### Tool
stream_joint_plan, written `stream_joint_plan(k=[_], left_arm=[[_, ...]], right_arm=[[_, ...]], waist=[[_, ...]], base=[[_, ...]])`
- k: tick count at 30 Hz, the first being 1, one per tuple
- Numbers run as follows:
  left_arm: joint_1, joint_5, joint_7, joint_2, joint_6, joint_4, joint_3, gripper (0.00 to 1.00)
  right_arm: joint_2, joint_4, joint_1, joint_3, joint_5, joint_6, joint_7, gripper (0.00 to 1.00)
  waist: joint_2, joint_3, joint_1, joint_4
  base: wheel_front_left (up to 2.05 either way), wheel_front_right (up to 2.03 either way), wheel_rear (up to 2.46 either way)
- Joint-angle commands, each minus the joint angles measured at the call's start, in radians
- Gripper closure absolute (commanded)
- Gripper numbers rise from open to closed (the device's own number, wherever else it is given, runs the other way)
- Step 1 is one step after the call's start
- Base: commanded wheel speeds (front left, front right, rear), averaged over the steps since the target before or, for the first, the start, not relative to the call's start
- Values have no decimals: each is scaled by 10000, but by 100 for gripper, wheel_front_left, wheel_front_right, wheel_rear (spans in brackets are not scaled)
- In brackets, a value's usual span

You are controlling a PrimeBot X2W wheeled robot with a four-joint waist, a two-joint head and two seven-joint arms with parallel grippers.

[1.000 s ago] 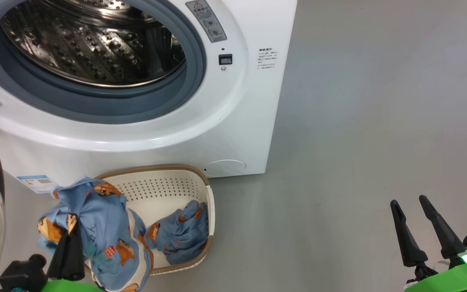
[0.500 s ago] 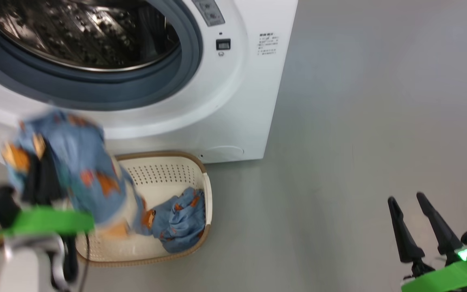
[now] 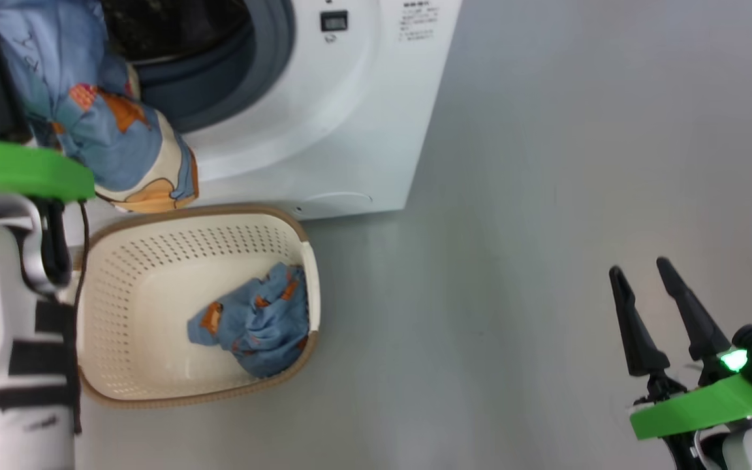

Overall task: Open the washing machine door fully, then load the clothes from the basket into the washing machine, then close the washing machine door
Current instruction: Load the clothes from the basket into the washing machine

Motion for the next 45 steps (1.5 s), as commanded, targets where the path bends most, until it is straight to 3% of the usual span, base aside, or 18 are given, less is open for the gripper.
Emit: stream_joint_plan(k=[1, 14, 24, 28, 33, 37, 38, 39, 40, 45], left_arm=[[-622, 148, -53, 454, -24, 378, 193, 100], [-3510, 438, -53, 1160, -13, 4985, 140, 100], [-5044, 497, -53, 1703, 102, 6837, 58, 100], [-5824, 678, -53, 2034, 286, 5472, -7, 100], [-5772, 810, -53, 2020, 399, 3172, 124, 100], [-5375, 872, -53, 1902, 434, 2479, 261, 100], [-5254, 828, -53, 1852, 430, 2650, 321, 83], [-5162, 856, -53, 1855, 444, 2925, 330, 31], [-5137, 927, -53, 1880, 467, 3130, 300, 0], [-5031, 889, -53, 1830, 569, 3647, 448, 0]], right_arm=[[-76, -261, -183, 208, 91, 23, -48, 0], [110, -319, -792, 585, 200, 23, -48, 0], [193, -400, -1104, 825, 272, 23, -48, 0], [247, -493, -1303, 824, 304, 23, -48, 0], [286, -502, -1463, 784, 296, 23, -48, 0], [320, -511, -1584, 839, 290, 23, -48, 0], [323, -517, -1600, 863, 290, 23, -48, 0], [323, -518, -1606, 888, 288, 23, -48, 0], [321, -522, -1607, 907, 287, 23, -48, 0], [284, -537, -1583, 924, 301, 23, -48, 0]], waist=[[-1, 470, -2, -351], [-1, 1468, -2, -1076], [-1, 2062, -2, -1439], [-1, 2512, -2, -1549], [-1, 2756, -2, -1501], [-1, 2833, -2, -1440], [-1, 2829, -2, -1421], [-1, 2822, -2, -1406], [-1, 2815, -2, -1395], [-1, 2790, -2, -1310]], base=[[0, 0, 0], [0, 0, 0], [0, 0, 0], [0, 0, 0], [0, 0, 0], [0, 0, 0], [0, 0, 0], [0, 0, 0], [0, 0, 0], [0, 0, 0]])
